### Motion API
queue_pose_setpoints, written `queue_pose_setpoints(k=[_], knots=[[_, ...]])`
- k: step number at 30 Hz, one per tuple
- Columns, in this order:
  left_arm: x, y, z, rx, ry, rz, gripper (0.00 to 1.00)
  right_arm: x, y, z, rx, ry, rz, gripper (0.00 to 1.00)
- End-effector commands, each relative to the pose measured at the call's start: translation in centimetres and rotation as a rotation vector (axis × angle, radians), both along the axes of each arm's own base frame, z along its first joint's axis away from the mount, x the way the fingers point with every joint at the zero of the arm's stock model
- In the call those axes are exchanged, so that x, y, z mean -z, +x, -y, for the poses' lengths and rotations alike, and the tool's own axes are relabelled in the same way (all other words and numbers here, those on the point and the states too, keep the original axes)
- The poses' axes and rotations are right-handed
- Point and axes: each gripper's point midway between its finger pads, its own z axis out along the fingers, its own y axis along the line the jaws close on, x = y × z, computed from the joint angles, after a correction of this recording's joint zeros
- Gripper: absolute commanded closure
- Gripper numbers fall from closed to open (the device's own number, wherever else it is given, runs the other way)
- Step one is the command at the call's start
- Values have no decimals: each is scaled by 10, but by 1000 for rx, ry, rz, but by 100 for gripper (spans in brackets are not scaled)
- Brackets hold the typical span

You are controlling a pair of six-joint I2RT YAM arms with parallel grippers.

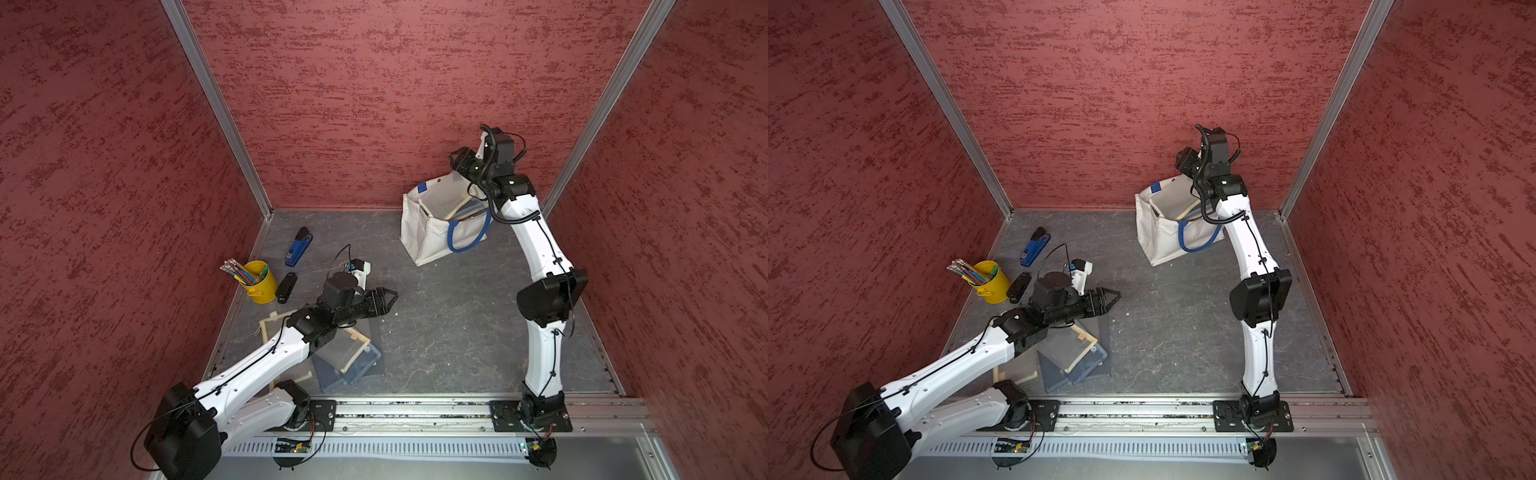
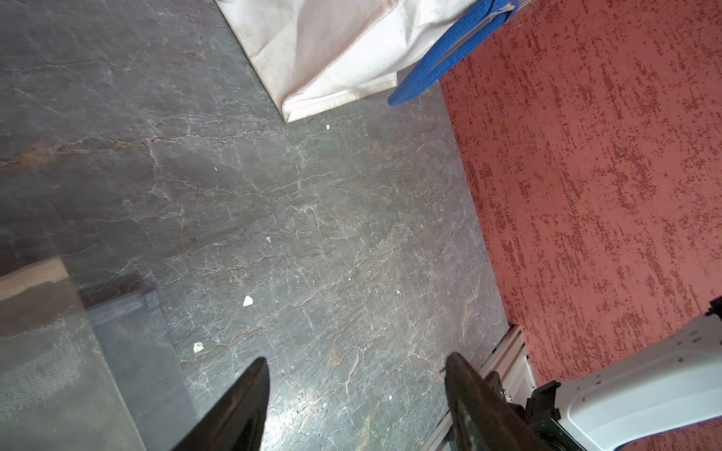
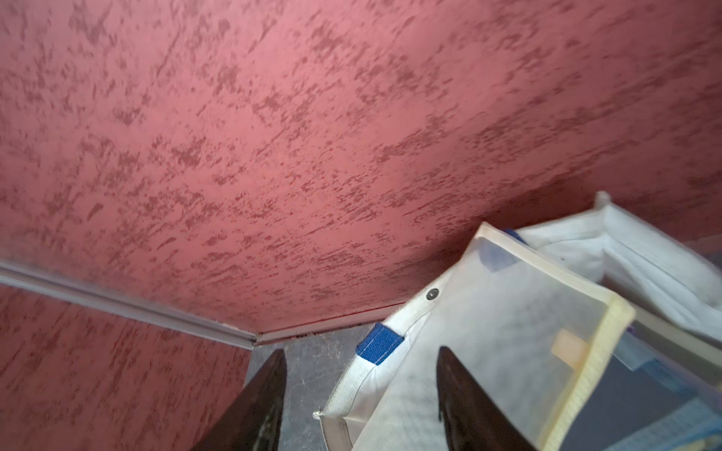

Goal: Put the pencil pouch into the canvas bag
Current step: Place the pencil pouch in the canvas bag.

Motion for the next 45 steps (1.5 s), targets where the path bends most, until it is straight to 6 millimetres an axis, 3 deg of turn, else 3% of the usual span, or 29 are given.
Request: queue_pose_setpoints(k=[1,6,10,15,18,22,26,29,32,34,39,42,45], knots=[[-8,2,-2,-9,11,3,29,64,5,-22,-138,-100,-122,40],[-10,4,-8,-46,21,-13,29,92,21,-33,-197,-117,-111,42],[-8,10,-8,-69,30,-35,28,129,28,-36,-215,-141,-166,42],[-9,24,-3,-82,32,-36,29,170,32,-14,-145,-158,-268,42],[-10,31,2,-85,31,-35,29,178,32,3,-81,-171,-305,43],[-13,38,7,-86,32,-32,29,170,29,22,0,-159,-330,43],[-14,40,1,-112,78,-43,28,146,25,24,20,-138,-291,42],[-4,35,-31,-224,200,-125,28,108,19,16,-5,-152,-209,41],[16,14,-78,-370,294,-268,28,72,5,3,-60,-200,-142,38],[29,-6,-105,-444,324,-342,28,53,-13,-8,-99,-252,-119,37],[70,-48,-143,-571,356,-473,27,22,-75,-39,-207,-432,-55,34],[99,-66,-149,-630,335,-553,25,18,-119,-54,-291,-421,-61,29],[116,-70,-141,-638,302,-556,24,33,-166,-66,-391,-396,-101,26]])
